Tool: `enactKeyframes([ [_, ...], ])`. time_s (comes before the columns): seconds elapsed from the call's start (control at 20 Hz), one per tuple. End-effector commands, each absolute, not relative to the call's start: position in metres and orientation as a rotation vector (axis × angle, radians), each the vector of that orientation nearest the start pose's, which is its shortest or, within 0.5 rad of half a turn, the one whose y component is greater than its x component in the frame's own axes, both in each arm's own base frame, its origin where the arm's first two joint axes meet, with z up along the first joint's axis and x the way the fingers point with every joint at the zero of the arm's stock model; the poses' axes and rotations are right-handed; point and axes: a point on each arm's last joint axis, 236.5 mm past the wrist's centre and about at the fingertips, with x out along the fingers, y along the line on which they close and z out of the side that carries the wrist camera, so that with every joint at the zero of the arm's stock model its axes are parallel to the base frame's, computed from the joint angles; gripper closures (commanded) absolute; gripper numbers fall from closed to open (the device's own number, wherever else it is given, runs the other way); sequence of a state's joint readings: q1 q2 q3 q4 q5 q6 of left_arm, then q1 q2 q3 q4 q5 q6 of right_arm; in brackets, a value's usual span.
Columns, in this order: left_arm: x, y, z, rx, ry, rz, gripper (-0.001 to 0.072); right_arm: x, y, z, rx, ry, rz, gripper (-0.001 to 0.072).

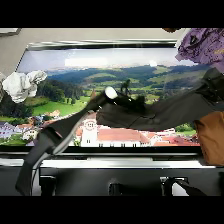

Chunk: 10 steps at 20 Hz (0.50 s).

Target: Fold the clothes and pants, and hang the long-sleeved shirts on hangers.

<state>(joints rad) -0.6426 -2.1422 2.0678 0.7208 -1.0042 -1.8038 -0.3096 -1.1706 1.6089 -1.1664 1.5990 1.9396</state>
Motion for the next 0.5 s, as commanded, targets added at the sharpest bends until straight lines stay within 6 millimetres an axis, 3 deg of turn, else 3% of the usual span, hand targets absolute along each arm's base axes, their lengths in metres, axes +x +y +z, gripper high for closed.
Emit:
enactKeyframes([
  [0.0,0.456,-0.362,0.023,-0.364,1.344,-0.571,0.0691,0.384,0.016,0.197,0.836,1.083,-0.021,0.0676],
  [0.1,0.474,-0.284,0.059,-0.311,1.299,-0.446,0.069,0.399,0.048,0.194,0.843,1.083,0.019,0.0676],
  [0.2,0.483,-0.22,0.093,-0.311,1.253,-0.342,0.069,0.414,0.091,0.185,0.858,1.098,0.052,0.0676],
  [0.35,0.488,-0.152,0.134,-0.347,1.178,-0.259,0.0689,0.428,0.156,0.164,0.856,1.129,0.079,0.0676],
  [0.45,0.488,-0.12,0.152,-0.379,1.142,-0.211,0.0689,0.434,0.197,0.14,0.843,1.161,0.082,0.0676],
])
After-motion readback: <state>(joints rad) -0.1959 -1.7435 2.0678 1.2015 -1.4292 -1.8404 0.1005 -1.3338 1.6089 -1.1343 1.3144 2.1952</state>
